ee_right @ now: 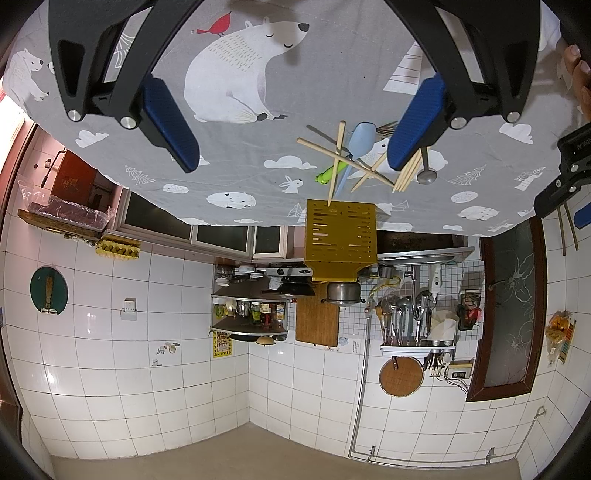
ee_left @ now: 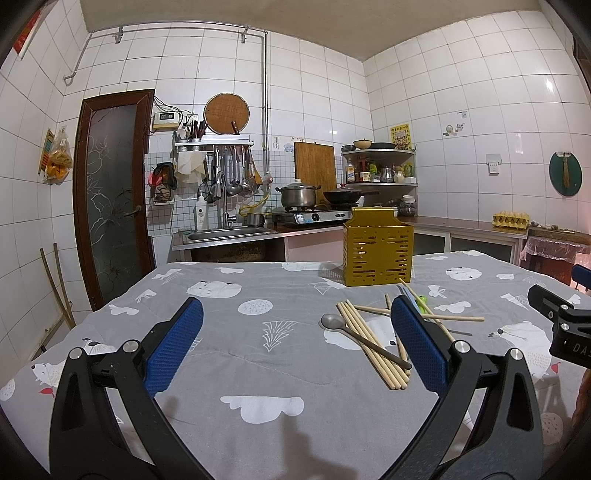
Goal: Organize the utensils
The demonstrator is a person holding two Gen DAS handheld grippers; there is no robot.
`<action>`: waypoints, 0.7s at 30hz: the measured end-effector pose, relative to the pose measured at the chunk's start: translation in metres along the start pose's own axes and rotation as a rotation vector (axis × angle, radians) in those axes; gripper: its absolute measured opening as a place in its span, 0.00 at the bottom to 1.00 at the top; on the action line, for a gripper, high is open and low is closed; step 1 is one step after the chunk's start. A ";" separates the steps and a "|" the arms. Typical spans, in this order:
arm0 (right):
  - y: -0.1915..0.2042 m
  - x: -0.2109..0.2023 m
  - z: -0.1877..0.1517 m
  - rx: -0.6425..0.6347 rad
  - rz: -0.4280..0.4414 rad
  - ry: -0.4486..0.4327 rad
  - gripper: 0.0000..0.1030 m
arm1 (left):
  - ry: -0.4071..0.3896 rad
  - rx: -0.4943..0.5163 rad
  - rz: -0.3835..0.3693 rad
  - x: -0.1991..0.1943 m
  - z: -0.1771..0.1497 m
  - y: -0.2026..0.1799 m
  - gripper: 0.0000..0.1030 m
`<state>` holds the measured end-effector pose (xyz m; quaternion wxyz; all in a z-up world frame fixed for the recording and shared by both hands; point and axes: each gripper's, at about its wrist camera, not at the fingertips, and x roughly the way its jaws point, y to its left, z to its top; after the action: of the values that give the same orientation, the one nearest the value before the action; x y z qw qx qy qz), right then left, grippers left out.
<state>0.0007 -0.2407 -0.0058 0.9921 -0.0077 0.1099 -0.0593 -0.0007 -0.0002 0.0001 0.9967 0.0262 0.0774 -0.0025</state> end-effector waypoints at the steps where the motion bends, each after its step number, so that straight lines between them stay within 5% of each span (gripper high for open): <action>1: 0.001 0.000 0.000 -0.001 0.000 0.000 0.96 | 0.000 0.000 0.000 0.000 0.000 0.000 0.95; 21: -0.008 0.004 0.001 0.003 -0.005 -0.006 0.96 | 0.008 0.002 -0.008 -0.003 0.003 -0.006 0.95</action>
<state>0.0040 -0.2492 -0.0054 0.9923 -0.0069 0.1069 -0.0618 -0.0031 -0.0064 0.0036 0.9963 0.0268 0.0816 -0.0065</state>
